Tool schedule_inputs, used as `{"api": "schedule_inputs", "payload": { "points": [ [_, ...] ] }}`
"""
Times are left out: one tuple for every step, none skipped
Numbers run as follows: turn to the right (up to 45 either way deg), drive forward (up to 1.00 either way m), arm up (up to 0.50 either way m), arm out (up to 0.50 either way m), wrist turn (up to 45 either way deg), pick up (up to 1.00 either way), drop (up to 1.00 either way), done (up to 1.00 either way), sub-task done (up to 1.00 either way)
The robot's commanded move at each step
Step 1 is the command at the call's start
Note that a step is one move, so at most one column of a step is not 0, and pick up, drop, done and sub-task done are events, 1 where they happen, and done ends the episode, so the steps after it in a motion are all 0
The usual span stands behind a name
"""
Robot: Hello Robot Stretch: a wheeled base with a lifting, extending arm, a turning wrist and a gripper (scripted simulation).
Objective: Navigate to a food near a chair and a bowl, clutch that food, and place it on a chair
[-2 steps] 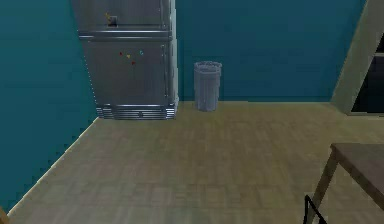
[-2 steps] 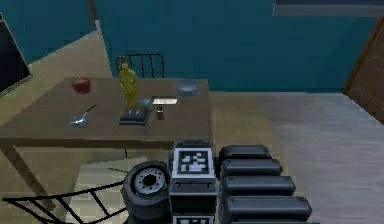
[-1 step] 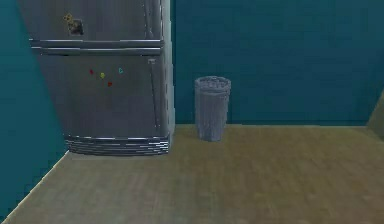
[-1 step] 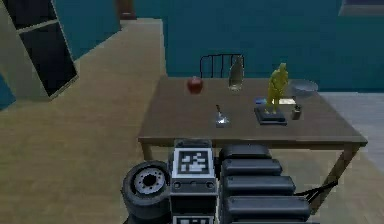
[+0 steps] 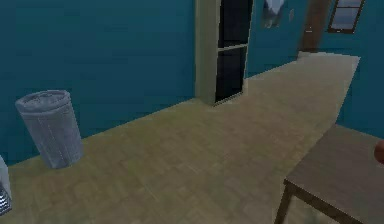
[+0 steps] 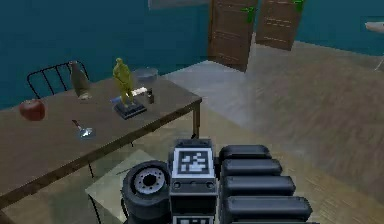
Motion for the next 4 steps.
{"api": "schedule_inputs", "payload": {
  "points": [
    [0.0,0.95,0.00,0.00,0.0,0.00,0.00,0.00,0.00],
    [45.0,0.00,0.00,0.00,0.0,0.00,0.00,0.00,0.00],
    [6.0,0.00,0.00,0.00,0.0,0.00,0.00,0.00,0.00],
    [0.0,1.00,0.00,0.00,0.0,0.00,0.00,0.00,0.00]
  ]
}}
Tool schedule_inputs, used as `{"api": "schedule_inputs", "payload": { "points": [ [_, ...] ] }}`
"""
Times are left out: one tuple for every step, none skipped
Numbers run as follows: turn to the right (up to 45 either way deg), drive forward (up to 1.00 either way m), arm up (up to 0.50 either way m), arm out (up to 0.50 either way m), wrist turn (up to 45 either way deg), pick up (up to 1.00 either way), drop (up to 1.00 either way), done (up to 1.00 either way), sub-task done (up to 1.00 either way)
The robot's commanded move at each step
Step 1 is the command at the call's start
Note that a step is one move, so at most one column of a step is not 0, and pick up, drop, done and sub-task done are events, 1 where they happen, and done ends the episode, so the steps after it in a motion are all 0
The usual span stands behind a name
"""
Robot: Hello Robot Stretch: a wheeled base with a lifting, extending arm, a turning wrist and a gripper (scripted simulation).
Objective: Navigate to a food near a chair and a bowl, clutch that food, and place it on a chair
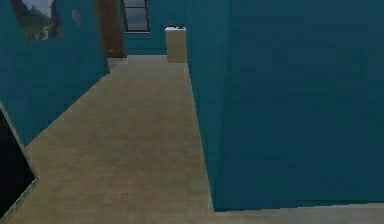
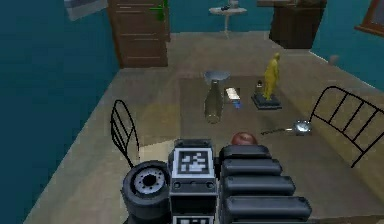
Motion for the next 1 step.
{"api": "schedule_inputs", "payload": {
  "points": [
    [6.0,0.00,0.00,0.00,0.0,0.00,0.00,0.00,0.00]
  ]
}}
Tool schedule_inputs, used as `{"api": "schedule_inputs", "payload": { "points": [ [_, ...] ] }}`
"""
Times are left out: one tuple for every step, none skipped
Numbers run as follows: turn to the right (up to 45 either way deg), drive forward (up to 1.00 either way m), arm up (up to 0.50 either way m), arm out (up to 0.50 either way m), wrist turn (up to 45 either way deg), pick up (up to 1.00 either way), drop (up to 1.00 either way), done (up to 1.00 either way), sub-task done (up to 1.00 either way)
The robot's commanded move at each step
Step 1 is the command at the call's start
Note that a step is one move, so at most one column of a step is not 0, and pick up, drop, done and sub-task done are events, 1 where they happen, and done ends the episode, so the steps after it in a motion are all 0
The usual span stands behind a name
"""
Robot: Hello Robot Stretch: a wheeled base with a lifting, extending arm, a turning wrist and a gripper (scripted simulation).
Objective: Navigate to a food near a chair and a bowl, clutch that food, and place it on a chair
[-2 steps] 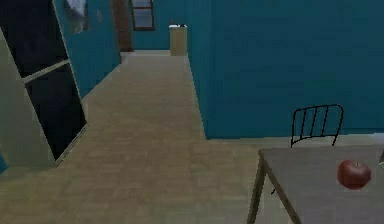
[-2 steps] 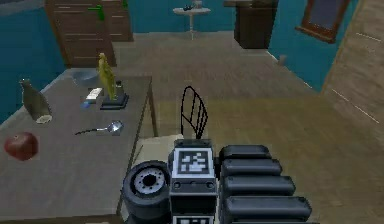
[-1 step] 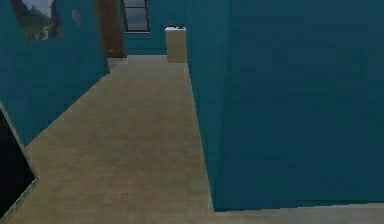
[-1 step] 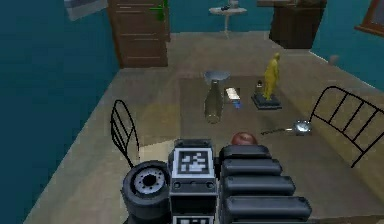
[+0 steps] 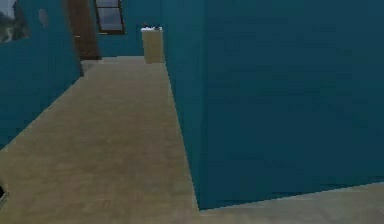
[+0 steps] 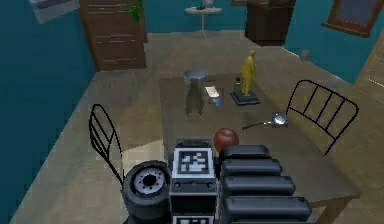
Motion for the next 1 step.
{"api": "schedule_inputs", "payload": {
  "points": [
    [0.0,0.20,0.00,0.00,0.0,0.00,0.00,0.00,0.00]
  ]
}}
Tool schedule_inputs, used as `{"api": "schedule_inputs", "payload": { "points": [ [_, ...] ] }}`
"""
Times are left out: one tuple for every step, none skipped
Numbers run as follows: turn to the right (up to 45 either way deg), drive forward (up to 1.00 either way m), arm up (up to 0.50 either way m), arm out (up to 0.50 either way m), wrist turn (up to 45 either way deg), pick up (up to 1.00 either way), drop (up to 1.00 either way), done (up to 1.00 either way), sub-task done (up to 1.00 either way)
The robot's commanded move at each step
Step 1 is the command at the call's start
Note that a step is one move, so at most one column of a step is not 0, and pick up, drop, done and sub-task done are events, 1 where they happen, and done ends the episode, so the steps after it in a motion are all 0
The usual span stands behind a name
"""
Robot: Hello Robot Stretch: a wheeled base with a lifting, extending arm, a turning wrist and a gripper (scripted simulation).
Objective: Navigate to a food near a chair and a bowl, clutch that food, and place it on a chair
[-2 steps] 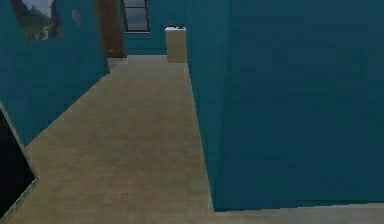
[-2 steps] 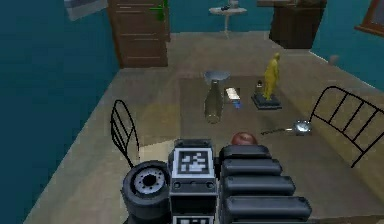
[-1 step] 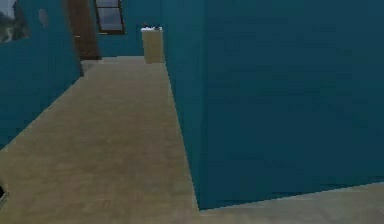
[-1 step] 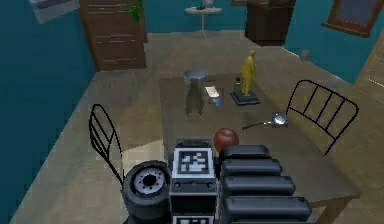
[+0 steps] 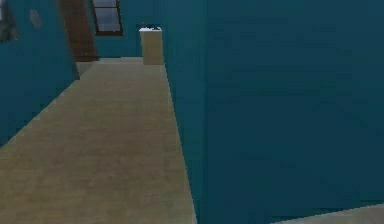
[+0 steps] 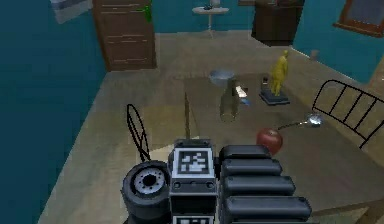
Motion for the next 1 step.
{"api": "schedule_inputs", "payload": {
  "points": [
    [15.0,0.00,0.00,0.00,0.0,0.00,0.00,0.00,0.00]
  ]
}}
